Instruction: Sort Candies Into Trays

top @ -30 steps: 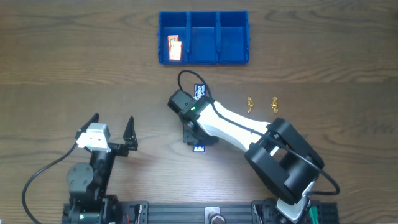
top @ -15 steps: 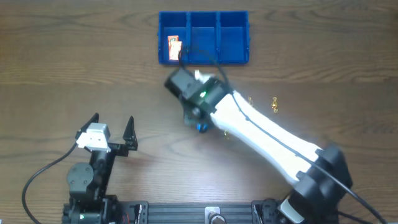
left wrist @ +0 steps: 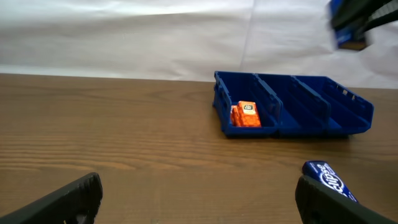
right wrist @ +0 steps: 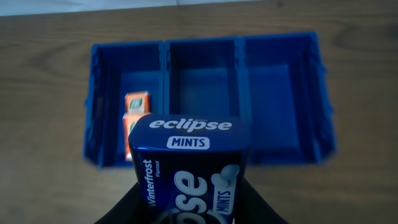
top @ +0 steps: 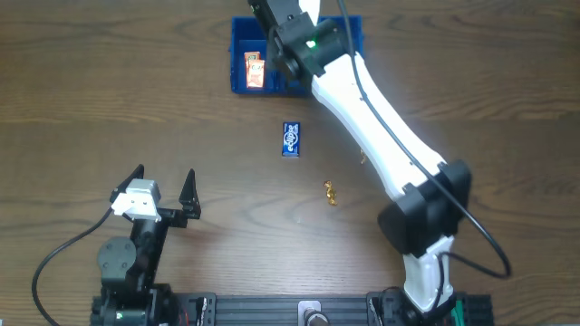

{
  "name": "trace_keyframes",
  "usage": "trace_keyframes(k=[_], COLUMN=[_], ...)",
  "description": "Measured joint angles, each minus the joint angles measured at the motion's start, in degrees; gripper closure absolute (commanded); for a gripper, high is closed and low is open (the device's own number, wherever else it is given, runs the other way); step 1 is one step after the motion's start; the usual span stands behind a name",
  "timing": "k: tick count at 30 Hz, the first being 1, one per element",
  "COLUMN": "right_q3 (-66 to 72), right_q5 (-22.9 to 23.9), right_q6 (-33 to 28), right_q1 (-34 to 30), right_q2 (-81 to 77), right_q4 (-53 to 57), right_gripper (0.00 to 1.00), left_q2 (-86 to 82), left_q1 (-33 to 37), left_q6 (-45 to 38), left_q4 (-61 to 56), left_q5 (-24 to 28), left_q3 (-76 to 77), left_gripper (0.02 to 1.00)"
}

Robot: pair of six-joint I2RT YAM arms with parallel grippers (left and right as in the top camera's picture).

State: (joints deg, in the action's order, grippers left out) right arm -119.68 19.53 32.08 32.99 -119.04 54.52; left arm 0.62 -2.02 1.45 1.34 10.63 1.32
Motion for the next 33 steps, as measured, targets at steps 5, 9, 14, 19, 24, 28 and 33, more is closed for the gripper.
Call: trace_keyframes(k=[5, 9, 14, 19, 24, 28, 33], right_q3=[-0.2, -0.2, -0.3, -0.3, -0.3, -0.3, -0.3], right_q5=[-0.1, 0.0, 0.0, 0.0, 0.1, 0.2, 0.2], right_q6=[-1.7, -3.3, -4.7, -5.4, -5.6, -5.6, -5.6], right_q1=[-1.8, -2.8, -3.1, -3.4, -4.4, -4.6, -4.6], right_q2=[-5.5, -7.2, -8.2, -9.1, -10.3, -11.5, -12.4], right_q4=[-5.2, -8.3, -10.9, -11.9, -12.6, -13.3, -13.4], right_gripper=[0.967, 0.967, 0.967, 0.963, 0.928, 0.901, 0.702], left_q2=[0.0, 0.0, 0.0, 0.0, 0.0, 0.0, 0.0], left_q1=[0.0, 0.0, 0.0, 0.0, 0.0, 0.0, 0.0], left_q6=[0.0, 0.0, 0.0, 0.0, 0.0, 0.0, 0.0], left_q4=[0.0, 0.0, 0.0, 0.0, 0.0, 0.0, 0.0], left_q5=[0.0, 0.0, 0.0, 0.0, 0.0, 0.0, 0.0], left_q3=[0.0, 0.0, 0.0, 0.0, 0.0, 0.0, 0.0], left_gripper=[0.02, 0.02, 0.02, 0.023, 0.023, 0.02, 0.02])
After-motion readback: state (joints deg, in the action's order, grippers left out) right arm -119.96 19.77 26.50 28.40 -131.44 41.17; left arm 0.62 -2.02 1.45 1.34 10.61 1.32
